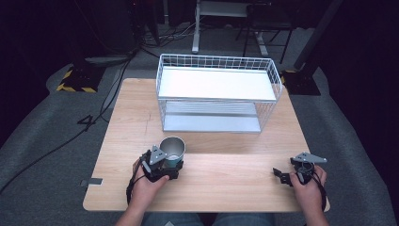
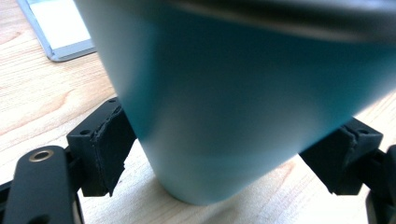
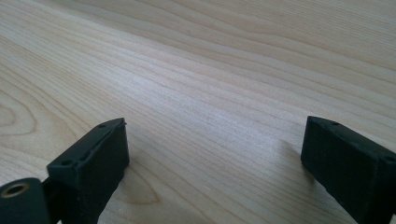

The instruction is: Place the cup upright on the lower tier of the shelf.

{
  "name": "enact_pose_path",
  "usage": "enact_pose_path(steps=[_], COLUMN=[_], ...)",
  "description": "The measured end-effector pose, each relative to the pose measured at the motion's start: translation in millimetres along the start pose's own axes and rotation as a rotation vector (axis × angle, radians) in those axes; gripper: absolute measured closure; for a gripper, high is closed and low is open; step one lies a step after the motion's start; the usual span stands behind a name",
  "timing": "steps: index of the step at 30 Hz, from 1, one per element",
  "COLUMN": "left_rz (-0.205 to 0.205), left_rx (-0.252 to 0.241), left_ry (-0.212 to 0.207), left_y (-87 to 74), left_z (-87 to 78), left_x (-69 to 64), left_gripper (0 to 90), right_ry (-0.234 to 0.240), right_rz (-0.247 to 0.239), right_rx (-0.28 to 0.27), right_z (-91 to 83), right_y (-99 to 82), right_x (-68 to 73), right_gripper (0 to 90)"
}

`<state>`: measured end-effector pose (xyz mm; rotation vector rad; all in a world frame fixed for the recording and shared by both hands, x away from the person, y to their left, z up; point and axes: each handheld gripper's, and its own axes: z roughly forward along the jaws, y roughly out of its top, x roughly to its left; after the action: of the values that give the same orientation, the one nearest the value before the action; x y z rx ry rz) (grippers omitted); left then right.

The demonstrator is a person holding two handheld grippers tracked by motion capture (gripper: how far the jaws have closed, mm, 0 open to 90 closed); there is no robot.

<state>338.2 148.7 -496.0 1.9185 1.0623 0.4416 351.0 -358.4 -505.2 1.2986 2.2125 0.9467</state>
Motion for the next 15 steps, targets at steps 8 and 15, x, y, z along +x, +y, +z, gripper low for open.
enact_pose_path(steps=[8,15], left_rz=[-0.008,-0.005], left_rx=[-0.003,-0.002], left_ry=[0.001,0.001], left_y=[-0.3,-0.6], left_z=[3.1,2.6], left_x=[-0.3,-0.4], left_gripper=[21.2,21.5], right_ry=[0.0,0.0], right_rz=[0.0,0.0], right_rx=[0.0,0.0], right_z=[0.0,0.0], right_y=[0.0,0.0], right_x=[0.1,0.1], right_gripper=[7.8,7.8])
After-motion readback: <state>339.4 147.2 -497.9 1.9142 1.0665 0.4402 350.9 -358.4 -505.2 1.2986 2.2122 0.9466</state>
